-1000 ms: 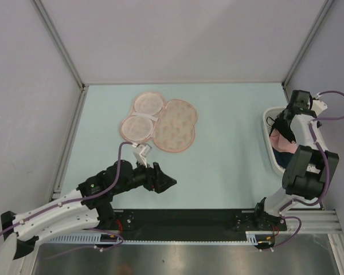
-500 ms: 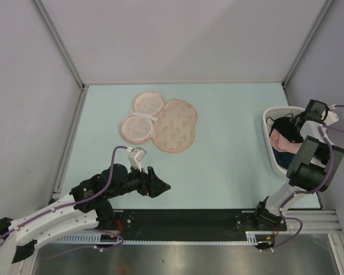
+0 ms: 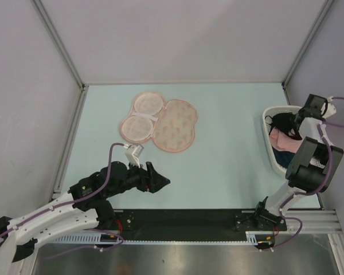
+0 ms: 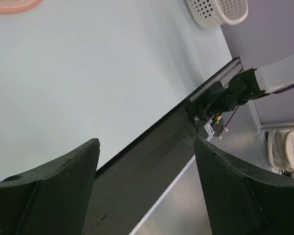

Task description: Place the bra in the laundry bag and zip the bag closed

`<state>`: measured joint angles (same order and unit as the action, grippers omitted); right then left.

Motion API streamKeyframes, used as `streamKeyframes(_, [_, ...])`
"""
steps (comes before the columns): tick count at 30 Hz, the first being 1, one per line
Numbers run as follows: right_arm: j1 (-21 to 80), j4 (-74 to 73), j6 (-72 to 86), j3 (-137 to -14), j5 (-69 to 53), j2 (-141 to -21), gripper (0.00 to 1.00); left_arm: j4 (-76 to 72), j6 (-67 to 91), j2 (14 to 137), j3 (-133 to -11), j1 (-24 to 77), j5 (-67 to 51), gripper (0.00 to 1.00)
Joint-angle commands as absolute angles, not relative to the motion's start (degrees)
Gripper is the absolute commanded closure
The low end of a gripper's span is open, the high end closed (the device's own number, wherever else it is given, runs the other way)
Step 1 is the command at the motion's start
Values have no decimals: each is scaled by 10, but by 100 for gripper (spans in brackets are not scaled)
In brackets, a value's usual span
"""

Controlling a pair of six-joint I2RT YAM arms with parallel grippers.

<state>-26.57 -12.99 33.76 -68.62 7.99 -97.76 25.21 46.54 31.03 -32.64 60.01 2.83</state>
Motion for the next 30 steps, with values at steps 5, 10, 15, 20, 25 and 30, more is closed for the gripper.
streamKeyframes(5, [-26,-261,151,-838,365,-835,100,275,456,312,-398,602,118,16])
streamKeyframes(10, [193,-276,36,-832,471,-783,100,315,428,318,-441,601,167,16])
streamKeyframes(15, [354,-325,13,-800,487,-740,100,344,412,307,-465,602,200,14])
streamKeyframes(20, [480,-396,116,-721,401,-703,100,352,420,281,-464,602,203,14])
streamKeyframes(25, [498,-340,251,-572,94,-648,100,367,431,258,-448,601,201,11])
streamKeyframes(30, [519,-234,382,-438,-120,-630,100,391,436,256,-452,602,195,10])
